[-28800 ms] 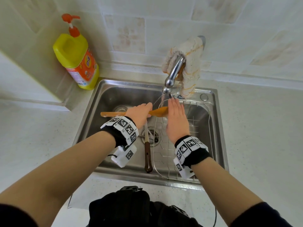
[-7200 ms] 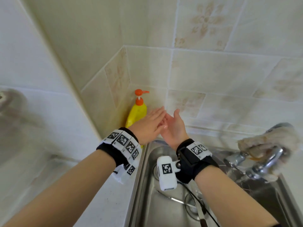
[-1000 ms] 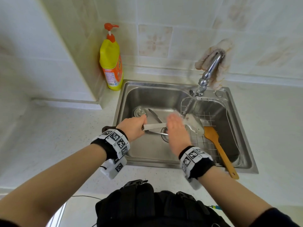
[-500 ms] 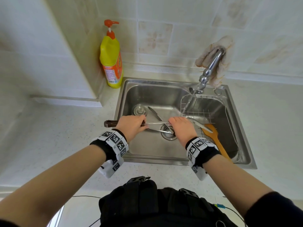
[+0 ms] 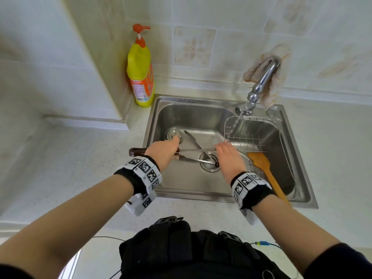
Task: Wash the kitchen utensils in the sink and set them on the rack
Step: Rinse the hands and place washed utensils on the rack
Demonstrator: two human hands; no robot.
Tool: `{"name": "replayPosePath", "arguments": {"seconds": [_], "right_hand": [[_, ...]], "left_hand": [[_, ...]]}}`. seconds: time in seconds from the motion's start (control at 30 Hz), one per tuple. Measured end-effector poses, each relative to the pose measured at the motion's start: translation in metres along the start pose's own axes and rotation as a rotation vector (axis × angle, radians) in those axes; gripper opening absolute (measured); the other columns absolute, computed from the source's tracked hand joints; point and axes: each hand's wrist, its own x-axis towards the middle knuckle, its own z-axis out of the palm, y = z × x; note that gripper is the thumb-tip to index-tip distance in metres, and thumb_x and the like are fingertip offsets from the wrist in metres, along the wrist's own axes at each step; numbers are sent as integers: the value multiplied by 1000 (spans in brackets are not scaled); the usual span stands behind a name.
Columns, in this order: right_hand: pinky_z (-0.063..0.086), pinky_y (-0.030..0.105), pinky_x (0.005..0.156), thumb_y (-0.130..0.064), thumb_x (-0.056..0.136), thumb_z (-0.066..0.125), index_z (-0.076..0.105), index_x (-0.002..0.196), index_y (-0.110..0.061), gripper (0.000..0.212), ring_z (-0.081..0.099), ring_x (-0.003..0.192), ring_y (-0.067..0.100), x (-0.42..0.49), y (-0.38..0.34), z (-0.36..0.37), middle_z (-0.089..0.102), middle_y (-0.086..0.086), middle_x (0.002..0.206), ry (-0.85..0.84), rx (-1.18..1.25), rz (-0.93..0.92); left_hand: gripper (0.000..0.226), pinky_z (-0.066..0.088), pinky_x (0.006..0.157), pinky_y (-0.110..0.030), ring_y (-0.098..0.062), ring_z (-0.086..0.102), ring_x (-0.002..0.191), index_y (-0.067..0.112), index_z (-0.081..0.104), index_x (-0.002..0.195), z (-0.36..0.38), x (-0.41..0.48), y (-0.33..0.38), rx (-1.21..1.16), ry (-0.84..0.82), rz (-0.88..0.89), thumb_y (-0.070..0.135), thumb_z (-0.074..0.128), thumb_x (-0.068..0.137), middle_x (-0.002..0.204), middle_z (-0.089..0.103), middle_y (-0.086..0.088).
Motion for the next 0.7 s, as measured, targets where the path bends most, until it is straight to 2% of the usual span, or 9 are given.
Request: {"name": "replayPosePath", "arguments": {"seconds": [0.1, 0.17, 0.23, 0.37, 0.47, 0.53, 0.6, 0.63, 0.7], "right_hand": [[35, 31, 102, -4, 93, 44, 42, 129, -7, 36, 47, 119, 25, 9, -36, -2, 51, 8, 128, -10, 86, -153], [38, 33, 87, -13, 99, 38, 49, 121, -7, 25, 54, 107, 27, 13, -50, -6, 58, 8, 116, 20, 109, -244], [40, 34, 80, -21, 101, 35, 52, 113, -8, 25, 58, 100, 28, 17, -43, -12, 62, 8, 108, 13, 95, -244], [49, 38, 81, -22, 98, 35, 51, 96, -16, 18, 62, 90, 28, 19, -10, -10, 63, 5, 95, -198, 129, -170], [52, 41, 80, -31, 100, 31, 51, 84, -18, 28, 64, 80, 27, 18, 1, -6, 65, 5, 85, -241, 199, -110], [51, 38, 79, -38, 100, 31, 56, 95, -15, 35, 62, 85, 24, 16, 4, -7, 64, 5, 93, -140, 230, -94], [48, 32, 87, -24, 99, 39, 56, 115, -13, 25, 58, 100, 20, 11, -4, -8, 58, 4, 113, -8, 289, -124], [41, 29, 98, -11, 96, 44, 50, 128, -12, 33, 52, 114, 20, 7, -12, -8, 51, 5, 129, 40, 305, -181], [11, 28, 116, 5, 86, 42, 16, 148, -7, 68, 20, 142, 24, -1, -24, 0, 18, 7, 155, 85, 194, -268]], "left_hand": [[35, 47, 77, -36, -29, 62, 88, 9, 42, 112, -6, 2, 7, -118, -63, 16, 28, 59, 89, 99, 63, -7], [35, 48, 80, -36, -27, 61, 90, 10, 46, 108, -8, 5, 8, -181, -105, 4, 31, 63, 86, 100, 63, -7], [38, 49, 83, -36, -25, 60, 93, 12, 50, 107, -12, 9, 6, -220, -122, 8, 35, 66, 83, 102, 62, -5], [41, 47, 84, -33, -21, 56, 104, 13, 52, 116, -20, 11, 10, 67, -100, 103, 42, 57, 87, 113, 56, -3], [27, 46, 79, -33, -22, 59, 100, 14, 52, 113, -16, 13, 19, 226, -9, 160, 33, 50, 93, 112, 57, -3], [18, 44, 70, -31, -23, 63, 88, 17, 52, 105, -18, 15, 20, 192, 36, 130, 31, 49, 93, 101, 63, -2], [21, 44, 68, -31, -23, 63, 82, 18, 54, 100, -22, 17, 21, 131, 27, 95, 38, 49, 92, 93, 65, -2], [24, 45, 68, -31, -24, 64, 82, 19, 56, 99, -23, 18, 22, 108, 19, 83, 40, 50, 91, 92, 65, -2], [24, 44, 67, -30, -23, 64, 82, 21, 60, 95, -23, 21, 26, 58, 13, 55, 42, 52, 89, 89, 66, 0]]}}
